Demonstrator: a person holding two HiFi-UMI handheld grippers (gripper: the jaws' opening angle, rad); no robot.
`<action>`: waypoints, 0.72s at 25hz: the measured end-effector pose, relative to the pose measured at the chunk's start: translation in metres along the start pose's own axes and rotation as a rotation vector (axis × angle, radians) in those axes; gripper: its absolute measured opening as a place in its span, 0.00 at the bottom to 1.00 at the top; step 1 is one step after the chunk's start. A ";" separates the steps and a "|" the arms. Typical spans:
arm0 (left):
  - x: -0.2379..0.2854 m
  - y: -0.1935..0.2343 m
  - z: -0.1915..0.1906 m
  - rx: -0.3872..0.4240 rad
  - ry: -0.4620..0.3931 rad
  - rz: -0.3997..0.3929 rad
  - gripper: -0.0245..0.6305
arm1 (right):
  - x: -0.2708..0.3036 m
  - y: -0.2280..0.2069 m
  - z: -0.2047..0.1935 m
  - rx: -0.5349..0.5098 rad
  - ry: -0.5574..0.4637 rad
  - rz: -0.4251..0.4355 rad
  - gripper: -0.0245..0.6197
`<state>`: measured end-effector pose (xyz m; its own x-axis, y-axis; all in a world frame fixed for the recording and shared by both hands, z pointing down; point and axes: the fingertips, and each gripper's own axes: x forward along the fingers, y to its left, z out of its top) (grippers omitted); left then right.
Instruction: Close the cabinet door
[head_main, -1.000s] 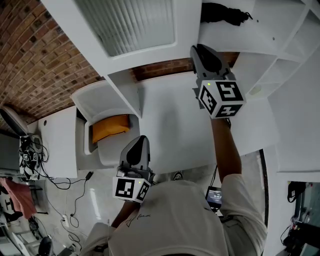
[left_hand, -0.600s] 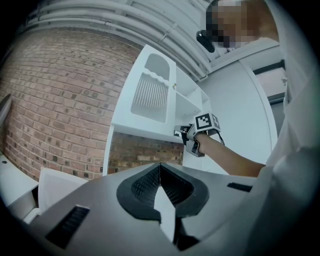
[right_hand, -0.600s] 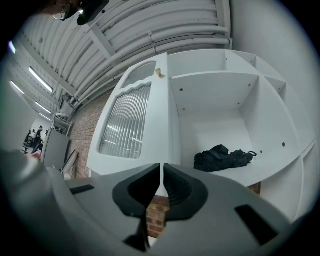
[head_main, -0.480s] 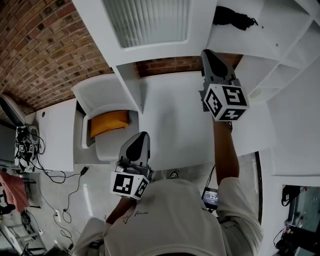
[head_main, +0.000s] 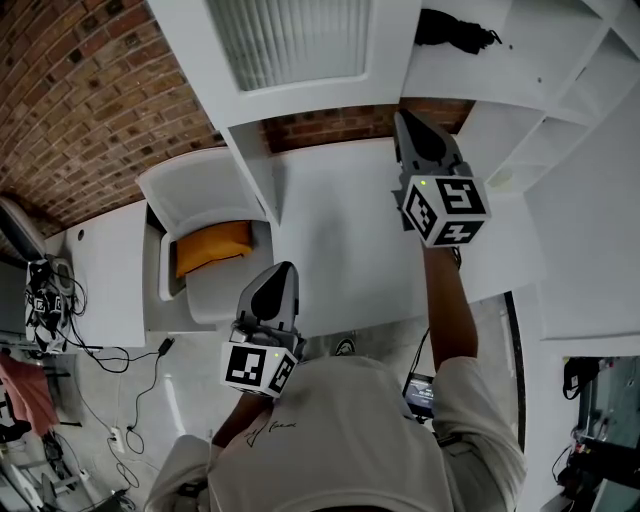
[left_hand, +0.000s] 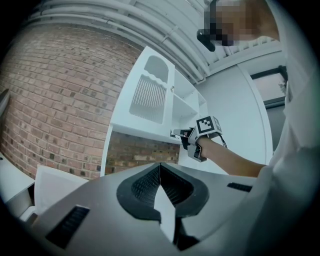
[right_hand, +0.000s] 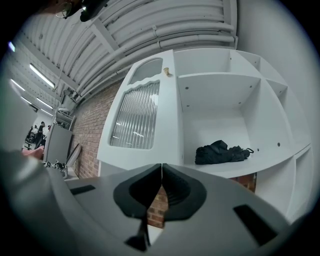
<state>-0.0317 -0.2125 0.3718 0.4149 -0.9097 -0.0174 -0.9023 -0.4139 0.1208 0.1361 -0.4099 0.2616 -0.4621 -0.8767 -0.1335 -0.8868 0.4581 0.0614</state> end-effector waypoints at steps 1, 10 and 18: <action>-0.002 -0.001 0.000 -0.001 0.000 -0.002 0.06 | -0.003 0.002 -0.002 -0.001 0.004 -0.001 0.08; -0.015 -0.003 0.004 -0.003 -0.011 -0.003 0.06 | -0.022 0.014 -0.011 -0.013 0.037 -0.004 0.08; -0.028 -0.005 0.003 -0.010 -0.008 -0.019 0.06 | -0.040 0.027 -0.018 -0.007 0.063 -0.003 0.08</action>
<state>-0.0394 -0.1856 0.3691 0.4314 -0.9017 -0.0274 -0.8928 -0.4311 0.1305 0.1304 -0.3653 0.2860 -0.4589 -0.8856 -0.0716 -0.8880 0.4547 0.0681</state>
